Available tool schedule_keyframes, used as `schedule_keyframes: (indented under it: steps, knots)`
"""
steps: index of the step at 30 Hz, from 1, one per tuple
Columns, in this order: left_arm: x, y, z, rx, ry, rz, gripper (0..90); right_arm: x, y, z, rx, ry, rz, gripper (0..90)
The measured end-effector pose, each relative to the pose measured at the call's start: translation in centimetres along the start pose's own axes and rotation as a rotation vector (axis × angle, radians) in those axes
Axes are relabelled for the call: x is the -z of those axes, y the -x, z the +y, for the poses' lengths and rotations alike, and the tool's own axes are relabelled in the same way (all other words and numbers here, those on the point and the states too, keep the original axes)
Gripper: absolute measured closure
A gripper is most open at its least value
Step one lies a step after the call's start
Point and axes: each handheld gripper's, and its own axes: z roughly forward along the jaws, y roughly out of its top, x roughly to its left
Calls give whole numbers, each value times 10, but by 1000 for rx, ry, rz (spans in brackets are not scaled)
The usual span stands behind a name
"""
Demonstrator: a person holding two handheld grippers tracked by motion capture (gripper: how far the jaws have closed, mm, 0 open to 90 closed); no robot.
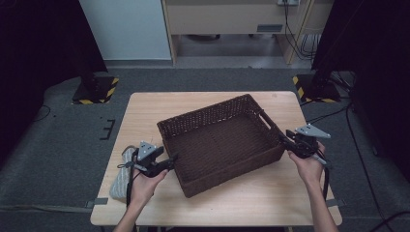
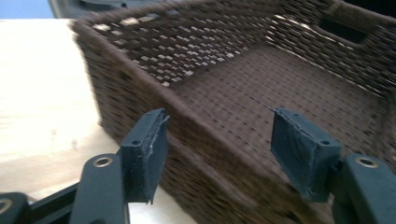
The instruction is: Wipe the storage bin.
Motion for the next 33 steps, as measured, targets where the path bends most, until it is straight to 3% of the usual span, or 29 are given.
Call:
schedule_keyframes:
  steps: [3, 7, 13, 16, 19, 22, 25, 26, 33]
  knots:
    - [-5, 1, 1, -11, -4, 29, 389, 3, -4, -1, 18, -2, 3, 710]
    - [-13, -5, 5, 7, -3, 34, 404, 11, -11, -7, 15, 8, -7, 717]
    - [-30, -27, 16, 16, 14, 24, 444, 29, -27, -13, 3, -11, -12, 711]
    - [-31, -35, 18, 22, 12, 19, 469, 36, -33, -15, 9, -16, 0, 700]
    - [-17, -29, 16, -7, 7, 30, 452, 38, -30, -13, 16, 24, 14, 661]
    - [-2, -18, 8, -34, 1, 26, 444, 34, -26, -10, 34, 42, 19, 689]
    - [9, -6, 0, -41, -21, 16, 520, 28, -28, -10, 47, 30, 24, 741]
    - [9, -5, -1, -34, -19, 20, 566, 28, -29, -10, 53, 20, 16, 758]
    - [-2, -17, 5, -14, -3, 45, 613, 40, -34, -16, 35, 14, 25, 800]
